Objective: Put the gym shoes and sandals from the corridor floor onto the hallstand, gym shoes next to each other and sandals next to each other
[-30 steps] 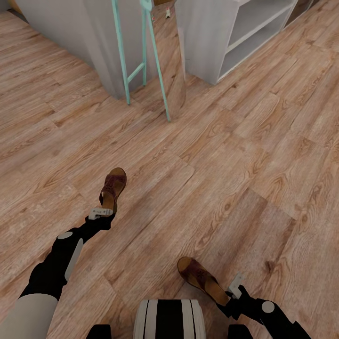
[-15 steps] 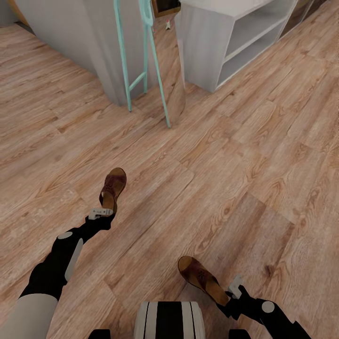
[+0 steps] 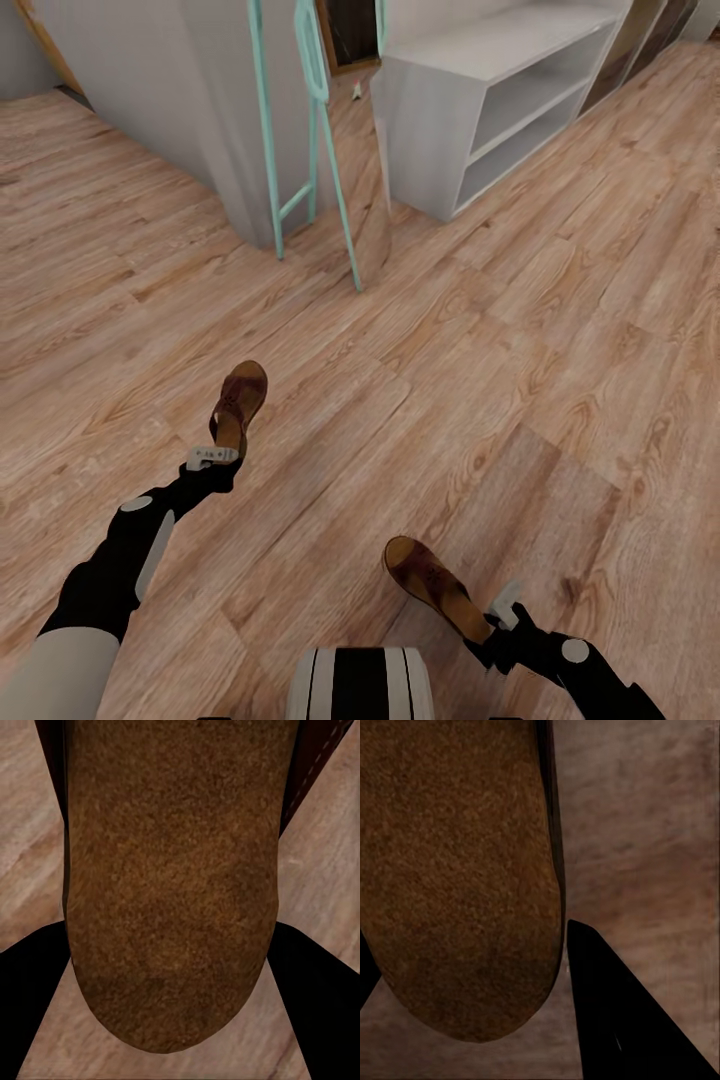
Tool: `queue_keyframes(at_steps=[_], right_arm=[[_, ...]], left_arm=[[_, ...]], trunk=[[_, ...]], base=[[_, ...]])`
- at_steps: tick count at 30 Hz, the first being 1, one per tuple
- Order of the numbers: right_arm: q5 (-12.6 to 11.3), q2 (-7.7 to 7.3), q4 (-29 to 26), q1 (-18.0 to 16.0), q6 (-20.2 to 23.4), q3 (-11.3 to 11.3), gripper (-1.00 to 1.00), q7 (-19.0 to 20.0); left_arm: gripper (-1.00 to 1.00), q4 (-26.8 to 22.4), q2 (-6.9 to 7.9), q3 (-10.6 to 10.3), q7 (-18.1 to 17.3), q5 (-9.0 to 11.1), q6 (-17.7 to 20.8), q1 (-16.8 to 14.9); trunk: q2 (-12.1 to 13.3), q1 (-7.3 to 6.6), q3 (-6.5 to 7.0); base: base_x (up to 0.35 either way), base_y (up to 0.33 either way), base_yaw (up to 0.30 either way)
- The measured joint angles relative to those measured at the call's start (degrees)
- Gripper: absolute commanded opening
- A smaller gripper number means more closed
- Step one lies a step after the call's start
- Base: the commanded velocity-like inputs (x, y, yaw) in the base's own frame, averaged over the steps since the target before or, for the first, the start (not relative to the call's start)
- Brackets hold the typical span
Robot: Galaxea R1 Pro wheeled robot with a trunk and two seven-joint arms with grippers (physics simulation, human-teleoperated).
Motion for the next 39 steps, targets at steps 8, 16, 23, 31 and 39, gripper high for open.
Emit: queue_keyframes(at_steps=[8,16,23,31,39], right_arm=[[-0.10,0.45,-0.02,0.01,-0.02,-2.03,-1.00,-0.23],[-0.85,0.39,0.24,0.01,-0.17,-2.83,-1.00,-0.32],[-3.45,0.10,0.36,0.02,-0.55,-10.18,-1.00,-0.33],[-4.01,0.15,0.63,0.21,-3.86,-14.38,-1.00,-0.44],[-8.13,0.24,4.23,0.41,-6.10,-14.72,-1.00,-5.37]], left_arm=[[-1.00,0.16,-0.11,-0.06,0.24,-0.31,-0.15,2.28],[-1.00,2.28,-0.24,0.00,0.64,-0.34,-3.41,4.27],[-1.00,7.83,0.19,0.30,0.82,-0.29,-8.72,4.78],[-1.00,16.36,0.33,0.32,1.07,-0.24,-16.65,4.92],[-1.00,25.71,0.34,0.29,3.59,-0.02,-26.45,5.04]], trunk=[[0.11,-0.20,1.77],[0.22,-0.41,3.54],[0.31,-0.59,5.48],[0.41,-0.80,7.95],[0.52,-1.00,10.43]], base=[[0.000,0.000,0.000],[0.000,0.000,-0.001],[0.000,0.000,-0.056],[0.000,0.000,-0.062],[0.000,0.000,-0.008]])
